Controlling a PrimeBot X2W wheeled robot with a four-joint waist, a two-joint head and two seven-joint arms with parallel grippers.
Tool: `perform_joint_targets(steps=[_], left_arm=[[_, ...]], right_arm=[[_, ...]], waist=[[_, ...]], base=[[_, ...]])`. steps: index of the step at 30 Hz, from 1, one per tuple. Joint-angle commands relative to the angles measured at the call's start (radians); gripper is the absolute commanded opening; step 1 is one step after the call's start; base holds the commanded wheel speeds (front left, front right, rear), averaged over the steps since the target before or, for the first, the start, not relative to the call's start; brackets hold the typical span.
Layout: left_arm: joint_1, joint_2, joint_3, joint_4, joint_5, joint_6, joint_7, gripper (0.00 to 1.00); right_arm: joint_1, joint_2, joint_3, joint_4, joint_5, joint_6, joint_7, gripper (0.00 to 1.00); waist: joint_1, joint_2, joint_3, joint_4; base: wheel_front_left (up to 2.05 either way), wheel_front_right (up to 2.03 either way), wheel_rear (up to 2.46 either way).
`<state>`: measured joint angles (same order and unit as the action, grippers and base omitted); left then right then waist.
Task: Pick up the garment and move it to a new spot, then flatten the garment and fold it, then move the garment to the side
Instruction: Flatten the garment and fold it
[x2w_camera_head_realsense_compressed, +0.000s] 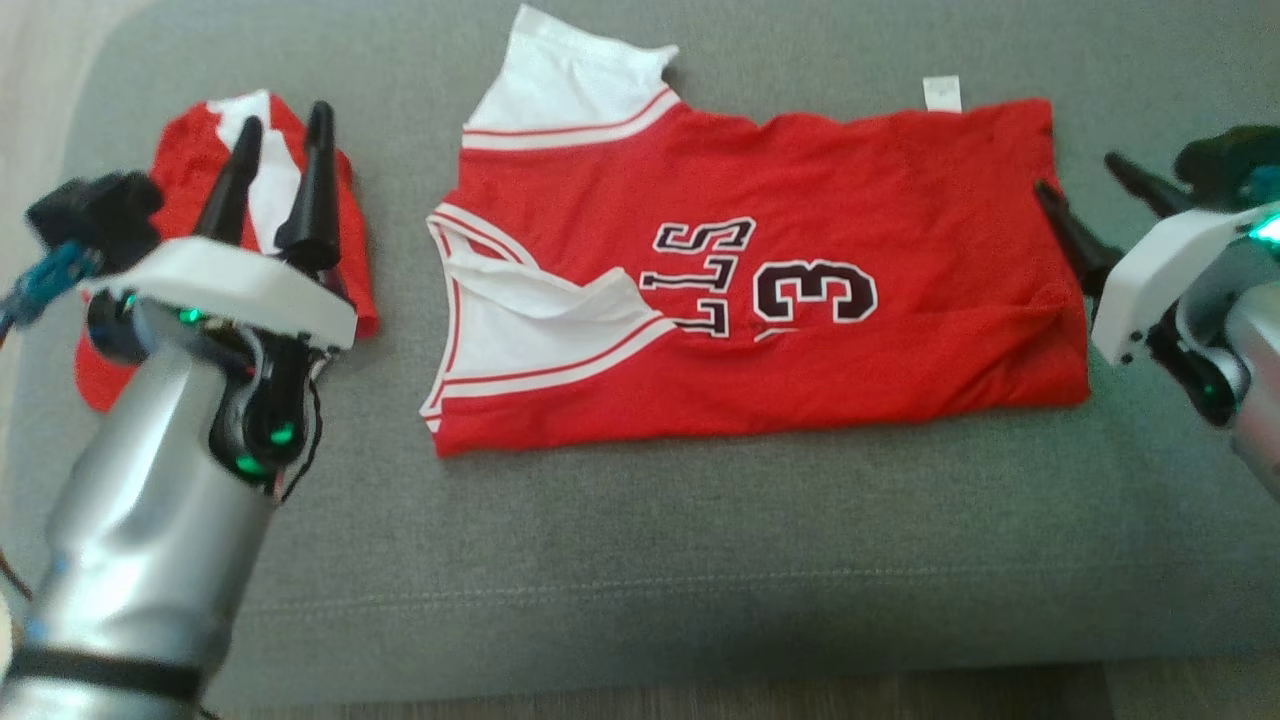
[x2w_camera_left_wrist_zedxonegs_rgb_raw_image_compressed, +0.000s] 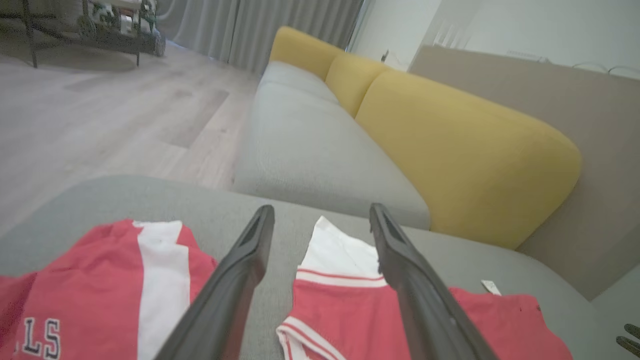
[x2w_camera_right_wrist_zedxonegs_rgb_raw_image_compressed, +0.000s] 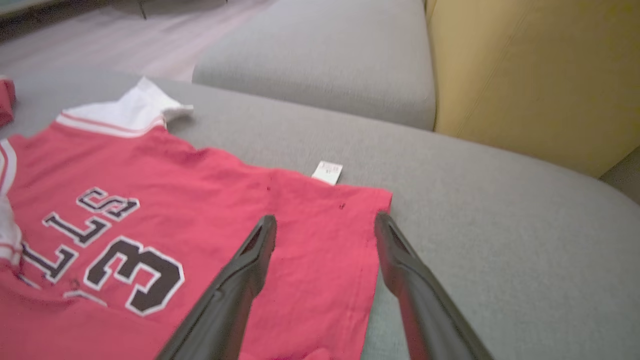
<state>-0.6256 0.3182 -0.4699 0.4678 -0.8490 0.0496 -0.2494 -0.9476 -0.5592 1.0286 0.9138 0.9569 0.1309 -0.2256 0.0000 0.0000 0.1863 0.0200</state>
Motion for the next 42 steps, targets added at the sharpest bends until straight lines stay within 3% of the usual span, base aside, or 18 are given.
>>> perform_joint_targets(steps=[1, 4, 10, 14, 19, 28, 42], left_arm=[[0.016, 0.015, 0.095, -0.094, 0.063, 0.022, -0.012, 1.00], [0.086, -0.025, 0.178, -0.199, 0.153, 0.044, -0.012, 1.00], [0.331, -0.183, 0.291, -0.368, 0.379, 0.022, -0.012, 1.00], [0.446, -0.245, 0.348, -0.382, 0.459, -0.004, -0.012, 1.00], [0.532, -0.266, 0.378, -0.358, 0.513, -0.023, -0.012, 1.00], [0.539, -0.268, 0.324, -0.198, 0.497, 0.007, -0.012, 1.00], [0.353, -0.268, 0.312, 0.209, 0.498, 0.090, -0.012, 1.00]], right_arm=[[0.026, -0.009, -0.039, -0.005, -0.013, 0.000, -0.027, 1.00], [0.035, -0.004, -0.101, -0.018, -0.046, 0.000, -0.034, 1.00], [0.193, 0.043, -0.428, -0.189, -0.270, 0.000, -0.036, 1.00], [0.377, 0.114, -0.628, -0.311, -0.435, 0.000, -0.036, 1.00], [0.579, 0.242, -0.829, -0.439, -0.576, 0.000, -0.036, 1.00], [0.713, 0.376, -0.943, -0.540, -0.696, 0.000, -0.036, 1.00], [0.700, 0.386, -0.958, -0.599, -0.731, 0.000, -0.026, 1.00]], waist=[[0.0000, 0.0000, -0.030, 0.008], [0.0000, 0.0000, -0.048, 0.010], [0.0000, 0.0000, -0.101, 0.008], [0.0000, 0.0000, -0.123, 0.008], [0.0000, 0.0000, -0.139, 0.000], [0.0000, 0.0000, -0.131, -0.049], [0.0000, 0.0000, -0.057, -0.154]], base=[[0.00, 0.00, 0.00], [0.00, 0.00, 0.00], [0.00, 0.00, 0.00], [0.00, 0.00, 0.00], [0.00, 0.00, 0.00], [0.00, 0.00, 0.00], [0.00, 0.00, 0.00]])
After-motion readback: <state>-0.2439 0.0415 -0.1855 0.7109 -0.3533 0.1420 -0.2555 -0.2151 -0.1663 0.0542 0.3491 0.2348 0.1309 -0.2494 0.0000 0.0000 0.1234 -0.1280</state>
